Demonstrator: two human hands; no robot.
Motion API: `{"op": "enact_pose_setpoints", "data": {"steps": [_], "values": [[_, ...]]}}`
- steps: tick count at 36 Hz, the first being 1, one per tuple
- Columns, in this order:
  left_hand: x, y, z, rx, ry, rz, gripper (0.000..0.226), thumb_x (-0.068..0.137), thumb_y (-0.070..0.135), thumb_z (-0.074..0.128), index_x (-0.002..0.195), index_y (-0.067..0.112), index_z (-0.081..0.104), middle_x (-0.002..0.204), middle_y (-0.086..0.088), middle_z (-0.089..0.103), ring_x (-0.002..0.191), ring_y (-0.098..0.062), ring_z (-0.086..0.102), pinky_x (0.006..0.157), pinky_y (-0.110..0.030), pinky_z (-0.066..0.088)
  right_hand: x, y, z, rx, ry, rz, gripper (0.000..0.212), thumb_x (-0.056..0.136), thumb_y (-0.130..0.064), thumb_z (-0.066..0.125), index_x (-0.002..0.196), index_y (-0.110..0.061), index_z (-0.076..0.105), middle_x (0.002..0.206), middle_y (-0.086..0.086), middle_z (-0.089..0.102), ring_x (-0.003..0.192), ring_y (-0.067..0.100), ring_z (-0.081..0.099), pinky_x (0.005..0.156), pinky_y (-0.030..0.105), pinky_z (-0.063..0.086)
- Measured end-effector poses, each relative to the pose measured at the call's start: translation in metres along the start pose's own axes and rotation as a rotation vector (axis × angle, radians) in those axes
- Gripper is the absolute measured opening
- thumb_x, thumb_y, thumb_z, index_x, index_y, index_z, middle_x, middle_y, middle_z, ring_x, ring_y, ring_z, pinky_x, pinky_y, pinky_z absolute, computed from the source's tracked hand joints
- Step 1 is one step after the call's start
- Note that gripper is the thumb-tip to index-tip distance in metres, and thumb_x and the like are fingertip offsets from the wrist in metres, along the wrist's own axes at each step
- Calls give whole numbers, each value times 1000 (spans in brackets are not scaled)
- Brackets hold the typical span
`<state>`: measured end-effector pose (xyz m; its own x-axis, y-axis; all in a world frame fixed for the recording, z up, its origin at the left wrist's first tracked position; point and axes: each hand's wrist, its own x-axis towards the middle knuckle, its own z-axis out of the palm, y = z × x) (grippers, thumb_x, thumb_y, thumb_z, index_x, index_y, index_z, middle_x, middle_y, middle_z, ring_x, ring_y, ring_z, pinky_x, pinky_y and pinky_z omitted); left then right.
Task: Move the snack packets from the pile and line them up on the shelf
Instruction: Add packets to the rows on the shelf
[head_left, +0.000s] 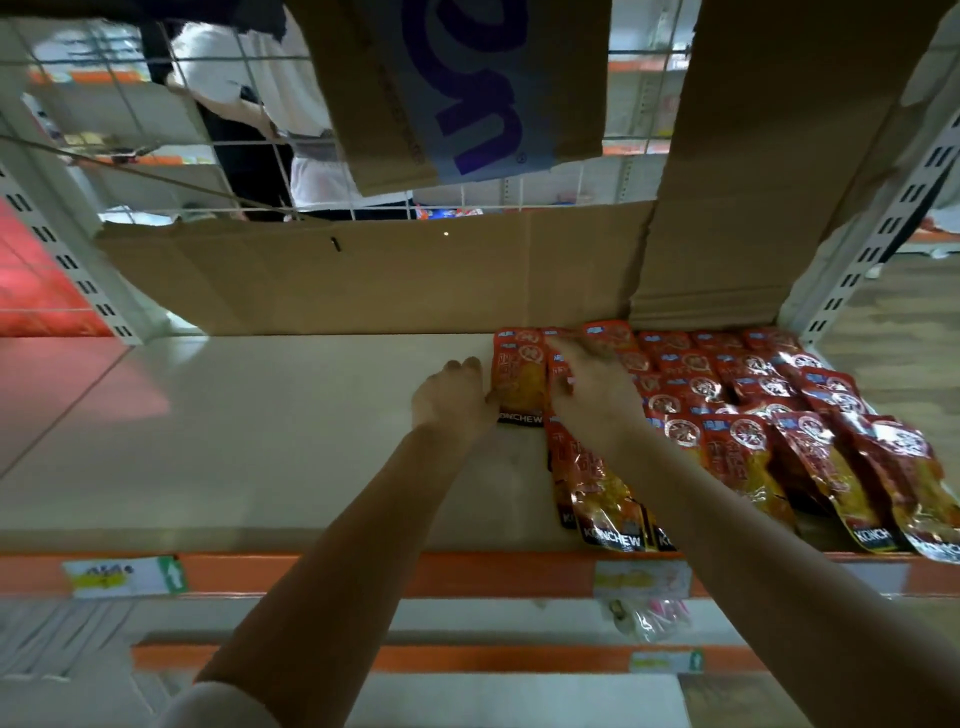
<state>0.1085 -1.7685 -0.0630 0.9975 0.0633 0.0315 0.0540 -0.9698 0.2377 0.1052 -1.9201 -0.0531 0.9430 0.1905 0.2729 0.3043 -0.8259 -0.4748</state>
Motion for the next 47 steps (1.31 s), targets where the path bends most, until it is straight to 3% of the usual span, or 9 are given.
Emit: {"op": "enact_pose_setpoints", "data": {"steps": [4,8,16,30,40,44,47], "values": [[-12,-29,-16,72,136,43,42,98,39,39,126,9,44,116,-10,53,107,-26,52,77,-34,45,8,-30,12,-158,-51,-79,55,87,-10,50,141,-15,39,143,7,40,131,26,35,104,34,30],[-25,-66,-32,38,196,45,43,98,38,37,130,10,43,119,-10,53,111,-25,49,82,-36,46,15,-65,34,-161,-19,-153,51,82,-8,50,133,-12,49,135,9,49,124,31,44,101,39,36],[-56,-160,-64,74,272,-18,44,98,38,36,132,10,43,123,-10,53,115,-26,46,87,-36,45,17,-149,78,-254,-128,-217,50,92,-15,44,141,-17,37,140,5,42,125,26,40,99,35,37],[-134,-399,-134,101,341,-107,42,97,36,39,128,9,50,117,-12,57,110,-29,50,84,-39,46,-4,-389,217,-136,-175,-315,49,91,-13,45,139,-19,39,137,5,45,121,25,43,99,33,36],[-165,-545,-155,47,364,-235,41,96,33,43,126,6,52,120,-15,57,114,-33,47,86,-41,45,-4,-513,301,-144,-240,-373,44,91,-14,45,134,-16,47,130,8,53,116,27,48,96,34,40],[-159,-603,-161,44,367,-275,40,97,34,41,125,8,51,116,-14,58,109,-31,49,83,-39,45,13,-550,337,-127,-234,-355,29,93,-19,42,115,-10,60,112,12,63,105,32,54,81,34,45],[-145,-648,-166,46,352,-300,41,97,35,40,126,8,51,115,-14,57,110,-31,49,84,-39,43,32,-572,366,-153,-227,-346,22,93,-22,41,93,-7,58,98,15,63,95,34,55,64,32,33]]}}
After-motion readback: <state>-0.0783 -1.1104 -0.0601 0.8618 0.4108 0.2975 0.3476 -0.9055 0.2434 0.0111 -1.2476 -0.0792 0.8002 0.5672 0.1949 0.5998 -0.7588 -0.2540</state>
